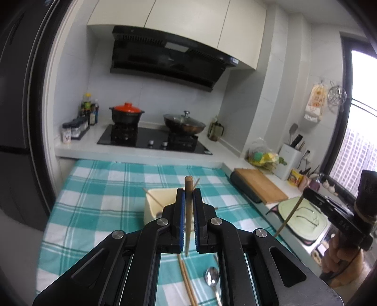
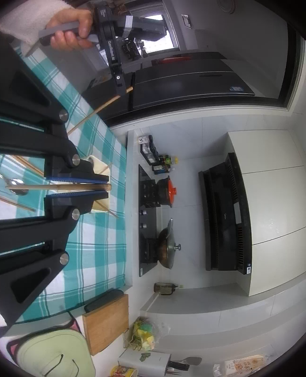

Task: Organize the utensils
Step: 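Carry both chopsticks into the cream holder and open both tools, then withdraw both tools from the holder back over the loose chopsticks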

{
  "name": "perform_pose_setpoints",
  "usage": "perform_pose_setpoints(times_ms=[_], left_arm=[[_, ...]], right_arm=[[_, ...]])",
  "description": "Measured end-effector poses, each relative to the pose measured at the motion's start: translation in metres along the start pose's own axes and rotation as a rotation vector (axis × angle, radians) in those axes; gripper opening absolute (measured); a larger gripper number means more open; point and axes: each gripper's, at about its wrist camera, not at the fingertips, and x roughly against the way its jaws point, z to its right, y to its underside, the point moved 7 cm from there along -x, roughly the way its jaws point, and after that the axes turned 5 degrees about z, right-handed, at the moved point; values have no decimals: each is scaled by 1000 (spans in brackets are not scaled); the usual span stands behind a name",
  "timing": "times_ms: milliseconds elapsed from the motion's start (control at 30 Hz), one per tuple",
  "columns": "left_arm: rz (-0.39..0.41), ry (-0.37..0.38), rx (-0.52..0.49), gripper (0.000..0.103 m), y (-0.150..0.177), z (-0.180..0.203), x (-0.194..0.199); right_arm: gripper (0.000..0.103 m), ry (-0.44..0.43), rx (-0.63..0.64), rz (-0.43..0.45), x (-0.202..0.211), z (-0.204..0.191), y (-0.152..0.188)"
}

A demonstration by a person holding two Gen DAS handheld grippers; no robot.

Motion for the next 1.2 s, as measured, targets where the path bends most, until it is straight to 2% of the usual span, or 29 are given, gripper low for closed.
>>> perform_pose_setpoints(times_ms=[133,233,367,467,633,833,867,933,967,1000,1033,1100,1133,1167,1200], left_arm=[[60,-32,-21,4,-46,-1,-17],[110,-78,-53,4,-69,-4,-36],[82,-93,-26,4,-71,-15,-82],[23,-104,-2,4,-54,-26,-119],[-112,-104,32,4,-12,-39,-172],[-227,-123,24,5,26,-45,-207],[-230,-137,18,10,28,-46,-206],[-227,-149,11,45,28,-46,-200],[-205,-159,8,72,24,-46,-192],[-173,-171,1,83,20,-47,-181],[-148,-177,-13,84,17,-46,-168],[-147,-169,-44,87,14,-45,-146],[-151,-168,-55,89,16,-45,-132],[-154,-170,-68,93,21,-45,-117],[-160,-172,-82,96,27,-44,-103]], right_arm=[[6,18,12,68,-28,3,-43],[6,34,27,133,-54,2,-74],[6,26,10,217,-90,2,-99],[6,17,1,218,-126,2,-99],[6,10,-19,89,-195,11,-61],[7,3,-89,-181,-266,26,10],[8,-2,-98,-227,-273,27,21],[8,10,-105,-284,-280,29,34],[8,21,-99,-289,-278,29,36],[8,25,-95,-282,-274,29,33],[11,25,-89,-268,-266,29,28],[28,27,-75,-230,-245,27,12],[49,23,-71,-199,-228,25,2],[58,19,-68,-163,-213,25,-8],[58,17,-61,-132,-193,25,-16]])
